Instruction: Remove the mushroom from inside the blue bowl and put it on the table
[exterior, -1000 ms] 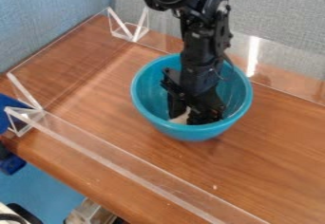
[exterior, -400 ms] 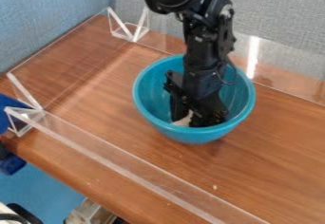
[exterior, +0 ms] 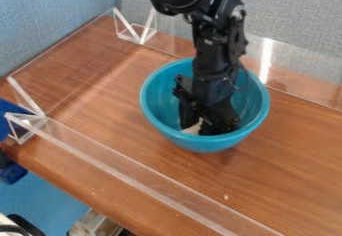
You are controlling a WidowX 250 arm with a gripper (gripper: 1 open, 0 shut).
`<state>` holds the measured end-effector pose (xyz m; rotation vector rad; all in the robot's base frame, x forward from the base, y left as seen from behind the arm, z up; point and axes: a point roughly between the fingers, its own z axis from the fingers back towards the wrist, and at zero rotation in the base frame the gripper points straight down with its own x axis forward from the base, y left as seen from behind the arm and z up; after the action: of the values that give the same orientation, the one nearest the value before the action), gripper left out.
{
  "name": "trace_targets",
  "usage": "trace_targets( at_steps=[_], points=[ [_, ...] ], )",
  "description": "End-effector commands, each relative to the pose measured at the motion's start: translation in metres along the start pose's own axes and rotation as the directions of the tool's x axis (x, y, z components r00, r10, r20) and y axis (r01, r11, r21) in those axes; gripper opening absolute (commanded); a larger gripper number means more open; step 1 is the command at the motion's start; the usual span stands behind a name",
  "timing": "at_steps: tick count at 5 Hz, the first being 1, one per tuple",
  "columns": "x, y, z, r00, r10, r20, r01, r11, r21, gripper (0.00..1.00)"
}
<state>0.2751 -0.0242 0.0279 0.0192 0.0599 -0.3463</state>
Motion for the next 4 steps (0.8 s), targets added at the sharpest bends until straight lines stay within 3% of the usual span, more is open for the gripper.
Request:
trace_targets(
  at_steps=[1,4],
  points=[
    [0.004,-0.004,0.013,0.999,-0.033,0.043,0.033,0.999,0.011,0.00],
    [0.002,0.006,0.030,0.998,-0.030,0.063,0.029,0.999,0.027,0.00]
  ],
)
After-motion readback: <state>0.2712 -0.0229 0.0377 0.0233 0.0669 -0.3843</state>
